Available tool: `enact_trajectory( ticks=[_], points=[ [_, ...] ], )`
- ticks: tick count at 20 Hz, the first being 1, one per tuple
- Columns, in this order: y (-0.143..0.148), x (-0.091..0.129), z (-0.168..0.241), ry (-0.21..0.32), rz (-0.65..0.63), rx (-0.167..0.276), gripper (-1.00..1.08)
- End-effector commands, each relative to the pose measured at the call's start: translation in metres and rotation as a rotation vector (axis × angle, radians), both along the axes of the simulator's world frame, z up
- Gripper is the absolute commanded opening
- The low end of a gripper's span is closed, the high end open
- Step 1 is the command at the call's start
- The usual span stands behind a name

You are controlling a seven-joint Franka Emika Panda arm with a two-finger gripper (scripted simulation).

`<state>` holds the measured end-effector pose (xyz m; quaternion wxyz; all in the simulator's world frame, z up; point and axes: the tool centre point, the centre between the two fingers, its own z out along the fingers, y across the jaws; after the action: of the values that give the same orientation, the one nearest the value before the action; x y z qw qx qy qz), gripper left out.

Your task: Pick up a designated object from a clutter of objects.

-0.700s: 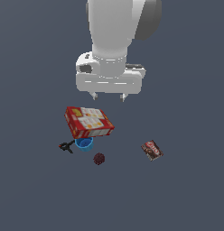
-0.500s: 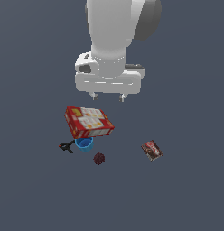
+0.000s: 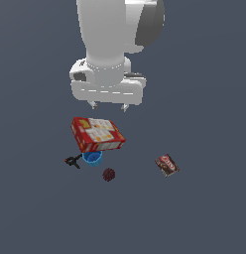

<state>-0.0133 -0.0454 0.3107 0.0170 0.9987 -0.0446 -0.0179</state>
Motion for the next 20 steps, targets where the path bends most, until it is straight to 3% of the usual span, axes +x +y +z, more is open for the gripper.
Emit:
enact_trajectory(
  ticks=[1,11,20],
  points=[
    [0.0,0.0,0.0,0.0,0.0,0.0,1.0],
    [-0.012,0.012,-0.019,-0.004,-0.126,0.015,1.0],
    [-0.043,0.035,-0.062,-0.01,-0.403,0.038,1.0]
  ],
)
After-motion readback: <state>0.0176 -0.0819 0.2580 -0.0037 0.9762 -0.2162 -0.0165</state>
